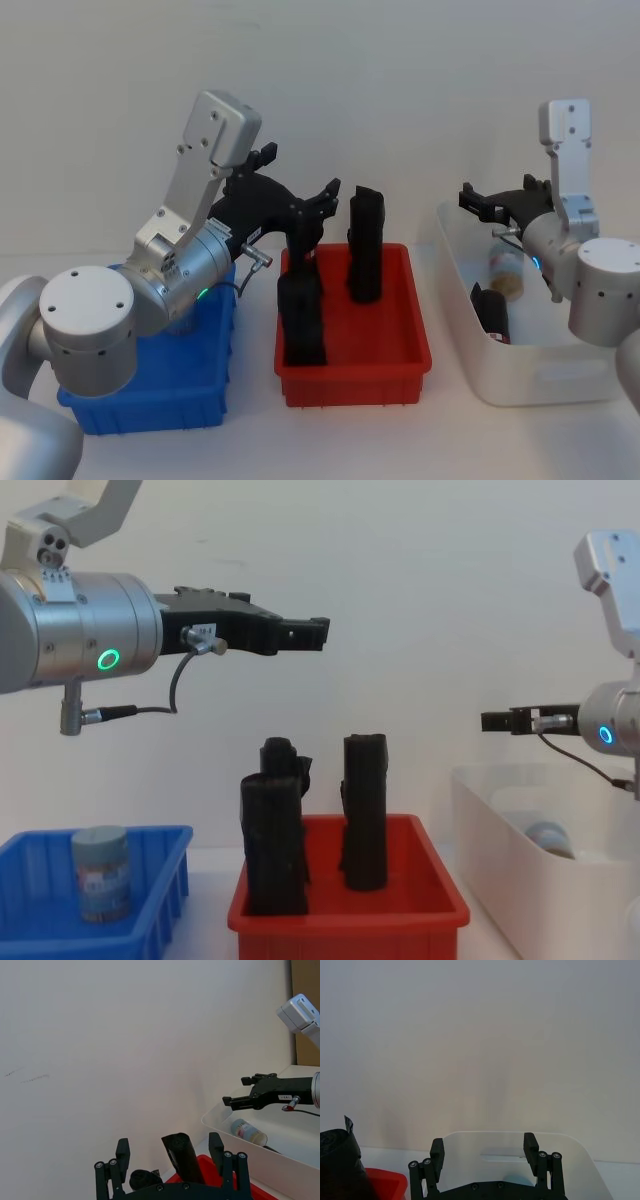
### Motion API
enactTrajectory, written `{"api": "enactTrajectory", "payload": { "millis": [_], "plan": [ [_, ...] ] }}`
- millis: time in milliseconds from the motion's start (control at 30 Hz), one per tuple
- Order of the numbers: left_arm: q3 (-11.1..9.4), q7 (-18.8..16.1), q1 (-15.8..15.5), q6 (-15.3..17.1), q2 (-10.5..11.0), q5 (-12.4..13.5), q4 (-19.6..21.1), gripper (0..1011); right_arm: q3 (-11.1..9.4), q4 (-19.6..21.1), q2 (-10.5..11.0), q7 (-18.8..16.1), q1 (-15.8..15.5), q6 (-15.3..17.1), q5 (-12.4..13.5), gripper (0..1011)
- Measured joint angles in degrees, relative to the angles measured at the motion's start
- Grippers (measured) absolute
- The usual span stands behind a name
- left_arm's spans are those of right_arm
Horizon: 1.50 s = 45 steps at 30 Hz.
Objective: Pick the cotton swabs from the blue box and place them into the white box.
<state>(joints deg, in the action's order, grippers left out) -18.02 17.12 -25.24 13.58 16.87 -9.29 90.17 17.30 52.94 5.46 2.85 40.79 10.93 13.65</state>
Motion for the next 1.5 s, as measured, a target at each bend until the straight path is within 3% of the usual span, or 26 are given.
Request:
{"api": "enactTrajectory", "payload": {
  "millis": [1500],
  "plan": [
    [0.0, 0.0, 0.0, 0.0, 0.0, 0.0, 0.0, 1000, 0.0, -0.1, -0.1, 0.0, 0.1, 0.0, 0.1, 1002]
  ]
}}
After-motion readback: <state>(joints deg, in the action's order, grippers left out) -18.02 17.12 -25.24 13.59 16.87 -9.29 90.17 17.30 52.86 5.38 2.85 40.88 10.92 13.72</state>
